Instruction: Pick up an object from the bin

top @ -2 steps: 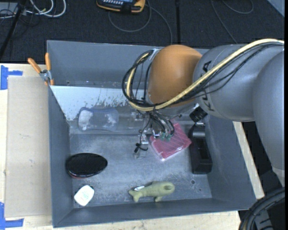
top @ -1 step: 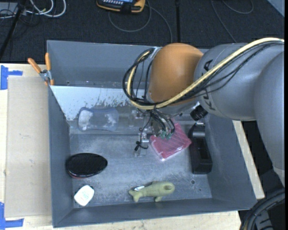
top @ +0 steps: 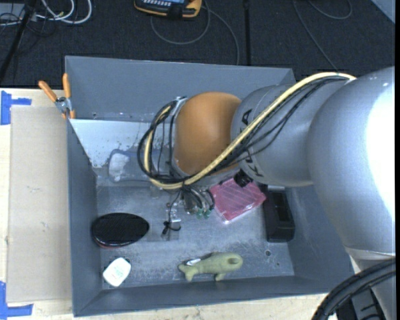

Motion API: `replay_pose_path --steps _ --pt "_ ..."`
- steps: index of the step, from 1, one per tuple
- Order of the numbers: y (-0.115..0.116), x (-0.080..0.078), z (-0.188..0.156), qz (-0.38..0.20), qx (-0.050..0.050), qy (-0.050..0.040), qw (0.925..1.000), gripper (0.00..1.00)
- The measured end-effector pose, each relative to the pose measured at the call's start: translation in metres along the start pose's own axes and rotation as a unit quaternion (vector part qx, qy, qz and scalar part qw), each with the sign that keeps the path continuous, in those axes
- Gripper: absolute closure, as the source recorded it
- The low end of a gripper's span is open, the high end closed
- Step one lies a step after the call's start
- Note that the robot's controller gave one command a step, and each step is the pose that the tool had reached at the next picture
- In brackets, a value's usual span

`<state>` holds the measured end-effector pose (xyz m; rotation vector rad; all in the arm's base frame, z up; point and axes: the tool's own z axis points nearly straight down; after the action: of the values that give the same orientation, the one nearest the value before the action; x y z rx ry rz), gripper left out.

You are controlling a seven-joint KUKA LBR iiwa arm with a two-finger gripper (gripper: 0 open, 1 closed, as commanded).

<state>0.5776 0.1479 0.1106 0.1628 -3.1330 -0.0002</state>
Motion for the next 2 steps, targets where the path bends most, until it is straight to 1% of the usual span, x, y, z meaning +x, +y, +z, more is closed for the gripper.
replay_pose_path --steps 1,2 --pt "0.025 -0.015 0.000 -0.073 0.000 0.0020 0.9974 0.00" --pt "0.075 -0.010 -0.001 -0.124 -0.001 0.0005 0.9922 0.00"
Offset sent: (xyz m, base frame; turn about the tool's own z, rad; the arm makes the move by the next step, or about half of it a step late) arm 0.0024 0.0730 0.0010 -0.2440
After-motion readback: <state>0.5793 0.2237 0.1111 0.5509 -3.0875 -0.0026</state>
